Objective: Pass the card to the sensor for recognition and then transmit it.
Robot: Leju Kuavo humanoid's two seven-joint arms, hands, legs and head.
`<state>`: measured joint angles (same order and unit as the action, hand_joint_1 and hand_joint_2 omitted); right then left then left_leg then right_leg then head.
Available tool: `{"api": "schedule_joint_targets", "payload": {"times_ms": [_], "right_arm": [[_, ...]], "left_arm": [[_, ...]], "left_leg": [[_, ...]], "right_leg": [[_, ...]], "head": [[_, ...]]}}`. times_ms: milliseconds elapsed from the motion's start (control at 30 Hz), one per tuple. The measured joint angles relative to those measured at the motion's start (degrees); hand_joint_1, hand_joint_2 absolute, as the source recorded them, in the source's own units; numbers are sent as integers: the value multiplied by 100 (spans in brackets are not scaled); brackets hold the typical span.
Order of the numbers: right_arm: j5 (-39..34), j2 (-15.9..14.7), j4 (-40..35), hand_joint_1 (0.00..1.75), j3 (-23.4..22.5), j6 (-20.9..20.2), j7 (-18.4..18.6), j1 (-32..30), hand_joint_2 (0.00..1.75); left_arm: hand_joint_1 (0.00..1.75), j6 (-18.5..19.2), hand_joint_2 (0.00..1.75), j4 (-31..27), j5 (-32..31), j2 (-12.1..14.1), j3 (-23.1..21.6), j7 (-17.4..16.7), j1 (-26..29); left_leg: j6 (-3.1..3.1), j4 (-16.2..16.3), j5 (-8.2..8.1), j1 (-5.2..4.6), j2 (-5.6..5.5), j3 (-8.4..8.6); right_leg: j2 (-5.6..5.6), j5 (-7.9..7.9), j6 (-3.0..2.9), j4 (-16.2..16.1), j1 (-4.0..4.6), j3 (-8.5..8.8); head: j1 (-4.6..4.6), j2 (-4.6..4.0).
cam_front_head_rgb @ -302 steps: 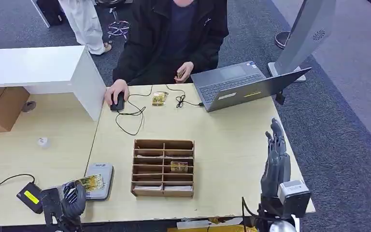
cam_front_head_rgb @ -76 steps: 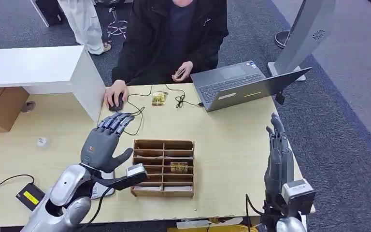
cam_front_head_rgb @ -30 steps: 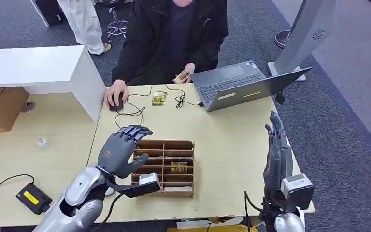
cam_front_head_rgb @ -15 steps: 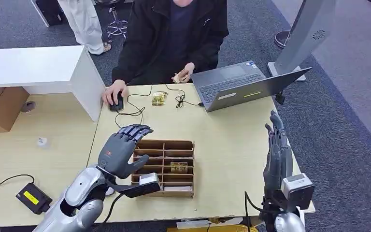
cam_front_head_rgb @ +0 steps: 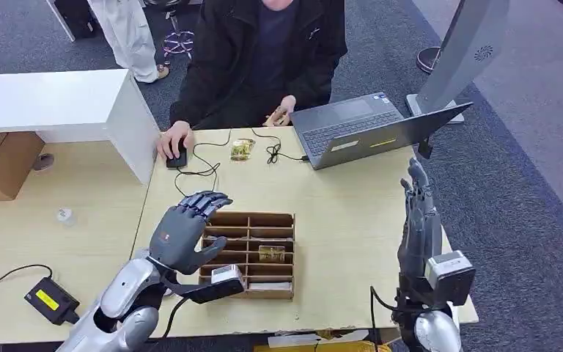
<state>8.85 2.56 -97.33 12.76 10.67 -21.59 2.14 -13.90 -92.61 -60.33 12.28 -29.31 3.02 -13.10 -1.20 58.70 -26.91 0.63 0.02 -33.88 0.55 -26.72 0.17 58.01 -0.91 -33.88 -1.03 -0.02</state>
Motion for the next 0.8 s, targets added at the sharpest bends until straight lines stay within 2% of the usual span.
{"api": "schedule_joint_targets", "payload": {"times_ms": [433, 800], "right_arm": [[-85, 0, 266, 0, 0, -26, 24, 343, 0], [-142, 0, 406, 0, 0, -28, 24, 433, 0]], "left_arm": [[61, 9, 175, 70, -2, 0, 0, -2, -233], [65, 306, 175, 70, 333, 2, -13, 219, -276]], "left_leg": [[-1, 0, 1, 0, 0, 0], [-1, 0, 0, 0, 0, 0]], "right_leg": [[-1, 0, 0, 0, 0, 0], [0, 0, 0, 0, 0, -1]], "head": [[-2, 0], [0, 0]]}}
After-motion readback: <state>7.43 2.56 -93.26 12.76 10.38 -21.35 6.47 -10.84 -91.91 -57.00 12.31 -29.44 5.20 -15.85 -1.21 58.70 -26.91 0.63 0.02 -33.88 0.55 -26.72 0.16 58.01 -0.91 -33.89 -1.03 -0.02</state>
